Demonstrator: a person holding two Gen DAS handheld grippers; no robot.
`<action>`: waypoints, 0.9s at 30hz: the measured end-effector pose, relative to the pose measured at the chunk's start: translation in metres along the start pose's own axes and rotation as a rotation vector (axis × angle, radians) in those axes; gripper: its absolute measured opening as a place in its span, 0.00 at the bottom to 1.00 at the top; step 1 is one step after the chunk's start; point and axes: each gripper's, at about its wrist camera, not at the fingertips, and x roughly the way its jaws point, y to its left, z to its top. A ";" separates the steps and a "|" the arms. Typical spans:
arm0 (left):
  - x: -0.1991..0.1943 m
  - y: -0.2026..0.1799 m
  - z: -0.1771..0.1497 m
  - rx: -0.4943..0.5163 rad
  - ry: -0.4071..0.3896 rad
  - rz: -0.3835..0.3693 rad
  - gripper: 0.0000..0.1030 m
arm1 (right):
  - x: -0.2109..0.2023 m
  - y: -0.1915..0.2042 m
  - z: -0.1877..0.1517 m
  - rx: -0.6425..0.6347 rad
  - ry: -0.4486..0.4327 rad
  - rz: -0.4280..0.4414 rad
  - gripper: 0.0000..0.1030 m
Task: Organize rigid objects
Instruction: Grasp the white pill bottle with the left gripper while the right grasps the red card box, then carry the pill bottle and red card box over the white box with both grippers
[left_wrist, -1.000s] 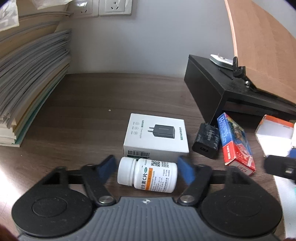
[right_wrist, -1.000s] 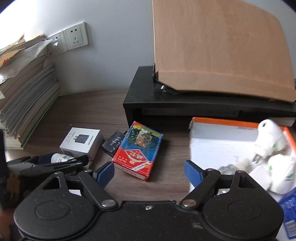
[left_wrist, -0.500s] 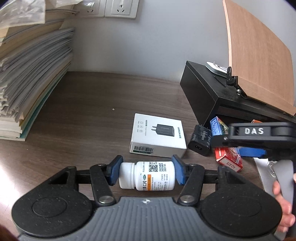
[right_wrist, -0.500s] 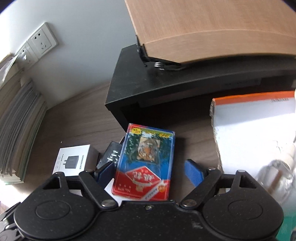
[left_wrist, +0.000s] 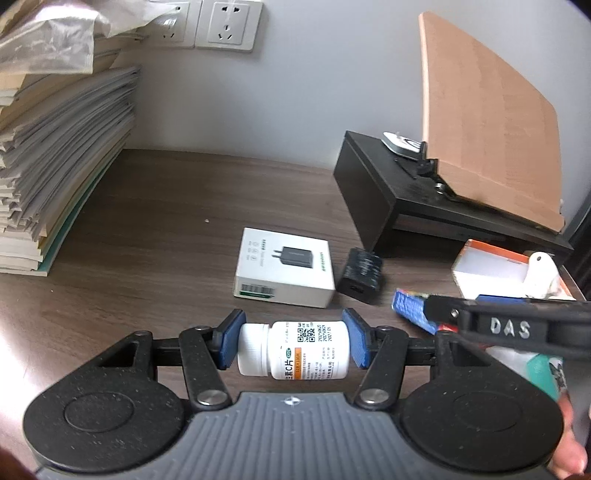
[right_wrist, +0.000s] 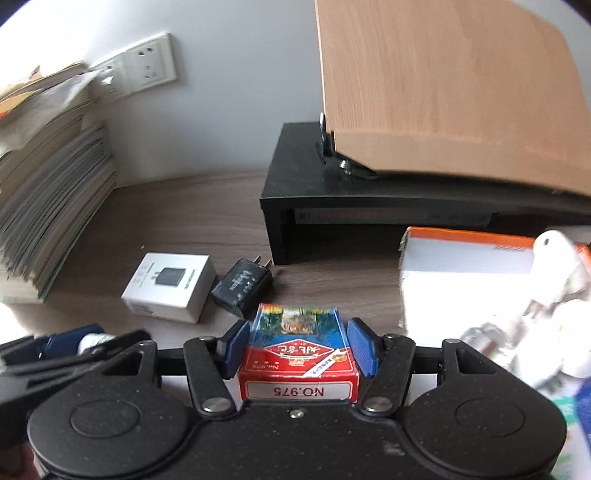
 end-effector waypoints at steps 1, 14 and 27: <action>-0.002 -0.002 -0.001 0.001 -0.002 -0.004 0.56 | -0.004 0.001 -0.001 -0.009 -0.002 -0.005 0.69; -0.039 -0.041 -0.017 -0.023 0.002 0.001 0.56 | -0.074 -0.016 -0.027 -0.048 -0.066 -0.015 0.69; -0.070 -0.140 -0.041 0.009 -0.008 -0.018 0.56 | -0.156 -0.102 -0.058 -0.031 -0.166 -0.028 0.69</action>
